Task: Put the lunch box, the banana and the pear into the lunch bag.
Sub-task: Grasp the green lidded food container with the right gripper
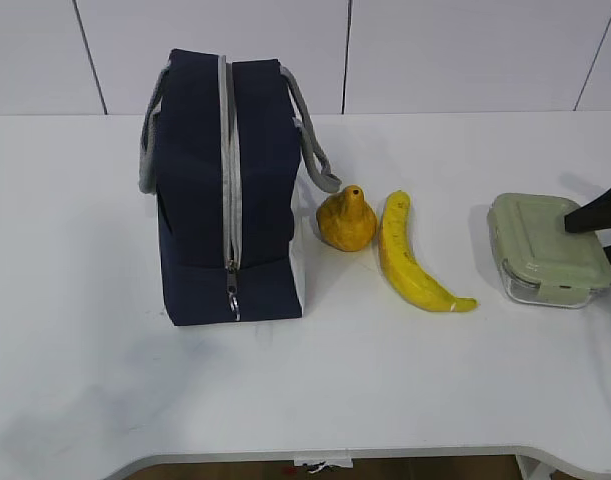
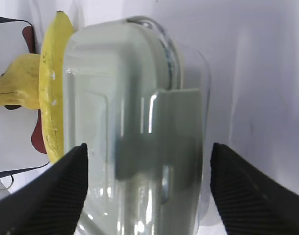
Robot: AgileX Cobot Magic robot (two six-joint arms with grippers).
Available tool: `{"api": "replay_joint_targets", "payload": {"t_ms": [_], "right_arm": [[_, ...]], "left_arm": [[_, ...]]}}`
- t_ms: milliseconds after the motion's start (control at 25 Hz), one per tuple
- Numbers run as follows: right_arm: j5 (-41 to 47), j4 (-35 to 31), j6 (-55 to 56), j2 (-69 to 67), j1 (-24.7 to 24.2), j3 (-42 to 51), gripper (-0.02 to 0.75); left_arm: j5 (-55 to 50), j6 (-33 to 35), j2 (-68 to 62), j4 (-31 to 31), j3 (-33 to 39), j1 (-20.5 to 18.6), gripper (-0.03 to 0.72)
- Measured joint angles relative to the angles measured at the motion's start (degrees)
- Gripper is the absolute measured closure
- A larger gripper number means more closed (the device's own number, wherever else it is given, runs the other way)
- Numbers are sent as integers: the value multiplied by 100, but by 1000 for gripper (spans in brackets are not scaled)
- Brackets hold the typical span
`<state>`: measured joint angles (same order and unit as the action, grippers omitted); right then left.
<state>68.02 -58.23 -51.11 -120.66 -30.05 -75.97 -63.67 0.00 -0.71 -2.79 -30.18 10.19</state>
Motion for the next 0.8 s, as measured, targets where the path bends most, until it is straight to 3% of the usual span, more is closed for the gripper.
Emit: {"api": "replay_joint_targets", "payload": {"t_ms": [800], "right_arm": [[-14,-32,-73,-40,9,0,150]], "left_arm": [[0,0,0,4,0,0,447]]}}
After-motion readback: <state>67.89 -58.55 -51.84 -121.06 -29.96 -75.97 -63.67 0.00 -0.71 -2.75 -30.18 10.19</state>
